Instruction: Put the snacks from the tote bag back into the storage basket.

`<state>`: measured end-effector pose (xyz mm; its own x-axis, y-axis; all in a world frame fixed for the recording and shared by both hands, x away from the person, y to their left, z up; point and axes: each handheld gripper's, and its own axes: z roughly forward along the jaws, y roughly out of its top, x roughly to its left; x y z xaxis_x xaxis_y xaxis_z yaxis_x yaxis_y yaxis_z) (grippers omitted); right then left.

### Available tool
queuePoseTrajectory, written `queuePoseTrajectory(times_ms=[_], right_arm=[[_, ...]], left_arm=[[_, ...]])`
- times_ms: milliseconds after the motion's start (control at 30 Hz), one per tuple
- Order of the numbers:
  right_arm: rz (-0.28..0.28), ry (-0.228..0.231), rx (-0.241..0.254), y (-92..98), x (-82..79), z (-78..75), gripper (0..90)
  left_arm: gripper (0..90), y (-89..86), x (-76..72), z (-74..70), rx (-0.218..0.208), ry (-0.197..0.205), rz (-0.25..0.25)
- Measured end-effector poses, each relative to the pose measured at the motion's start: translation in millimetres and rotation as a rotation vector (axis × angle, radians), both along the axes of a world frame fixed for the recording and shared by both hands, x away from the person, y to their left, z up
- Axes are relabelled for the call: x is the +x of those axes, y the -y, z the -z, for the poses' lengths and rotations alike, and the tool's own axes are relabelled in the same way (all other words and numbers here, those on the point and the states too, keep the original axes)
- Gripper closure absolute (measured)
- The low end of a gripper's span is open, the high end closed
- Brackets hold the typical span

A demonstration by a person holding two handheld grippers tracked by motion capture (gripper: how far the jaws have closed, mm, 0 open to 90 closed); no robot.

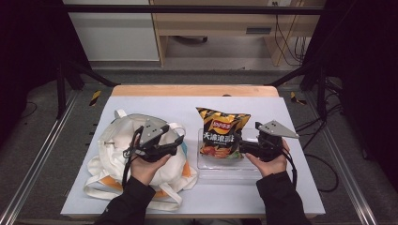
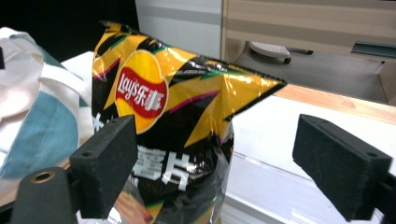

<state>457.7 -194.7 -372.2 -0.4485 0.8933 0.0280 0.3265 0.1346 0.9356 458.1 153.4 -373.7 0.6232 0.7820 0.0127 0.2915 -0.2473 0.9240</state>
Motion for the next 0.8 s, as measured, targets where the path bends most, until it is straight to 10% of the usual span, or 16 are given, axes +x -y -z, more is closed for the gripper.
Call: queuePoseTrajectory(times_ms=[800], right_arm=[[-0.054,-0.017,0.009,26.8,-33.2,13.2,11.9]], left_arm=[[34.8,-94.6,-37.0,28.1,0.023,-0.026,-0.113]])
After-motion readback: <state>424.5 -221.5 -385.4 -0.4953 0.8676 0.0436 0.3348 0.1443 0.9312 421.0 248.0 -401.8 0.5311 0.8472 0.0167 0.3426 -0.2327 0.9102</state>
